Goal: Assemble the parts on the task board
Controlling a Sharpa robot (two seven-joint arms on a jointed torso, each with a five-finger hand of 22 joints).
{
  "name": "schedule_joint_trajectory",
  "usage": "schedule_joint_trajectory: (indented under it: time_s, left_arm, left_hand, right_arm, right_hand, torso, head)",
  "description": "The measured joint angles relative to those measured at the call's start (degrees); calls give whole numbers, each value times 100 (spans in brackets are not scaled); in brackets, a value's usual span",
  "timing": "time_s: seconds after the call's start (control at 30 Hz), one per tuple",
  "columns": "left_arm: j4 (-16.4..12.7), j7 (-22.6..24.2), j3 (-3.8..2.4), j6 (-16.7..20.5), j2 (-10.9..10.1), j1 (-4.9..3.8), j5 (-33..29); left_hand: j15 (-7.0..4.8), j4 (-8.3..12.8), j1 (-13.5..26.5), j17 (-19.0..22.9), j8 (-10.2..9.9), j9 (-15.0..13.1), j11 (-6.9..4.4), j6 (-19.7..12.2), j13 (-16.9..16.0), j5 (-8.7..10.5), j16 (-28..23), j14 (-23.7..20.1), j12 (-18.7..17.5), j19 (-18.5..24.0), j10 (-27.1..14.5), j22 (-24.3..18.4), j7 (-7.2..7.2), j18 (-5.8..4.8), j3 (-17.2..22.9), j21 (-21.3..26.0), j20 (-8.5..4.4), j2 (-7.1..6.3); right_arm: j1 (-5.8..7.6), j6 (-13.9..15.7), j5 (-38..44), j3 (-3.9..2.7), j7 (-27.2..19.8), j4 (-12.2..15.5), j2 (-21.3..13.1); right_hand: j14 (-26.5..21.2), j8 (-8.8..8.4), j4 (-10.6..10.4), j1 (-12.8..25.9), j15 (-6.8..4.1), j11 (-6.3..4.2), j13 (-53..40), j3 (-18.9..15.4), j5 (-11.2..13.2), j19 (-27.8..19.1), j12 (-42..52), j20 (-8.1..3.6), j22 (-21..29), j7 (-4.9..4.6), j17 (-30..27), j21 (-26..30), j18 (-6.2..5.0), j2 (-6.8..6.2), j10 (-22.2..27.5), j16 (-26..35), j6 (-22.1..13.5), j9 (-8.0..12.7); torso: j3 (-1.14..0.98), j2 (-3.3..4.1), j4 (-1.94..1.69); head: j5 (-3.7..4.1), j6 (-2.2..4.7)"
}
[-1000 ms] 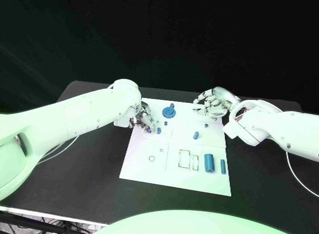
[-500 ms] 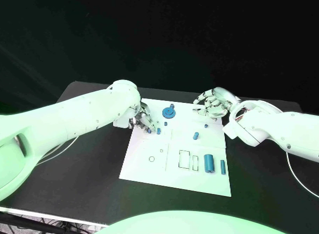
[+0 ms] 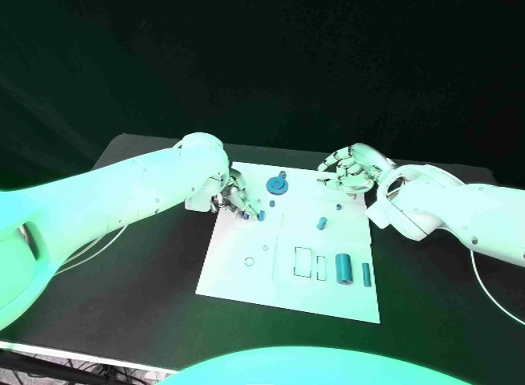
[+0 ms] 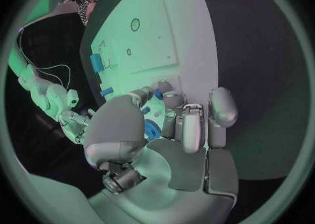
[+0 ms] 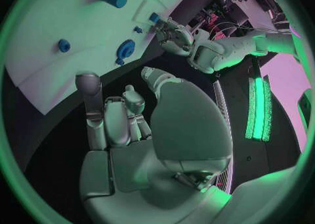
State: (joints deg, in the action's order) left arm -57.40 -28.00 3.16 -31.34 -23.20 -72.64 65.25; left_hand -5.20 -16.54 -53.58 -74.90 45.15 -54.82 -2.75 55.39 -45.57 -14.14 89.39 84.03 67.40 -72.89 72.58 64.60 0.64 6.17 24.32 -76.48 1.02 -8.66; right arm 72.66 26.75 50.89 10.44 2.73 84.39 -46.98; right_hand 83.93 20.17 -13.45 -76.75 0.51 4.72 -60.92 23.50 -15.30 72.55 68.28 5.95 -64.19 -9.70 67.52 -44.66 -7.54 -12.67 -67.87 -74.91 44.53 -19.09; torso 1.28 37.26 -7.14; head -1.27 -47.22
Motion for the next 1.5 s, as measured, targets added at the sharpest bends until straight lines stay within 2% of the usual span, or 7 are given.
schedule_joint_trajectory:
  time_s: [0.23, 0.37, 0.47, 1.13, 1.23, 1.43, 1.5]
  left_arm:
    - [-90, 13, -12, 102, -68, 19, -2]
    - [-192, 23, -24, 165, -142, 25, -5]
    - [-284, 26, -36, 223, -212, 31, -6]
    - [-987, -55, -214, 800, -697, 1, 68]
    - [-1107, -46, -255, 959, -775, -2, 47]
    - [-1294, 15, -292, 1445, -933, -4, -84]
    - [-1356, 41, -295, 1632, -998, -4, -137]
  left_hand:
    - [0, -14, 0, 0, -21, 0, 0, 2, -5, 31, 0, 0, 0, -21, 0, 0, 1, 0, -14, 0, 21, 0]
    - [0, -14, -24, 0, -317, 0, 0, 3, -5, 31, 0, 0, 0, -21, 0, 0, 2, 0, -14, 0, 21, 24]
    - [0, 3, -32, 0, -404, -4, 4, 1, 60, 64, -10, 0, -44, -21, -4, -41, 0, 0, -31, 27, 21, 15]
    - [41, -4, -396, -5, -444, -107, 134, -339, 666, 38, -317, 0, -400, 330, -545, -559, 169, 1, -181, 373, 80, -26]
    - [80, -13, -552, -5, -524, -116, 172, -468, 934, 15, -477, -1, -573, 511, -790, -788, 215, 0, -203, 544, 127, 5]
    - [88, -11, -759, -4, -628, -49, 196, -522, 1094, -3, -517, -6, -638, 546, -914, -885, 252, 64, -104, 620, 153, 141]
    - [103, -6, -800, -4, -649, -28, 213, -534, 1136, -3, -517, -20, -650, 546, -953, -901, 263, 64, -63, 620, 153, 125]
  right_arm:
    - [0, 0, -2, 1, -1, -4, 3]
    - [0, 0, -2, 1, -1, -7, 4]
    - [-1, 0, -2, 1, -1, -9, 4]
    - [-1, -1, -4, 1, -1, -22, -8]
    - [-1, -1, -4, 1, -1, -21, -12]
    - [-1, -1, -5, 1, -1, -15, -23]
    - [-1, -1, -5, 1, 0, -12, -28]
  right_hand:
    - [0, 0, 0, 0, 0, 0, 0, 0, 0, 0, 0, 0, 0, 0, 0, 0, 0, 0, 0, 0, 0, 0]
    - [0, 0, 0, 0, 0, 0, 0, 0, 0, 0, 0, 0, 0, 0, 0, 0, 0, 0, 0, 0, 0, -1]
    - [0, 0, 0, 0, 0, 0, 0, 0, 0, 0, 0, 0, 0, 0, 0, 0, 0, 0, 0, 0, 0, -1]
    - [0, 0, 1, 0, 0, 0, 0, 1, 32, 0, 0, 0, 0, 0, -1, -1, 0, 0, 0, 0, 0, 6]
    - [0, 0, 1, 0, 0, 0, -1, 0, 32, 0, 0, 0, 0, 0, -1, -1, 0, 0, 0, 0, 0, 6]
    - [0, 0, 1, 0, 0, 0, -1, 1, 32, 0, 0, 0, -1, 0, -1, -1, 0, 0, 0, 0, 0, 6]
    - [0, 0, 1, 0, 0, 0, -1, 0, 32, 0, 0, 0, 0, 0, -1, -1, 0, 0, 0, 0, 0, 6]
  torso:
    - [0, -4, -1]
    - [-4, -6, -3]
    - [-6, -8, -7]
    - [-2, -8, -7]
    - [-2, -4, -5]
    - [-1, -2, -5]
    - [-1, -2, -6]
  head:
    - [3, 5]
    - [3, 13]
    - [3, 17]
    - [-25, 73]
    - [-27, 78]
    - [-32, 82]
    - [-33, 86]
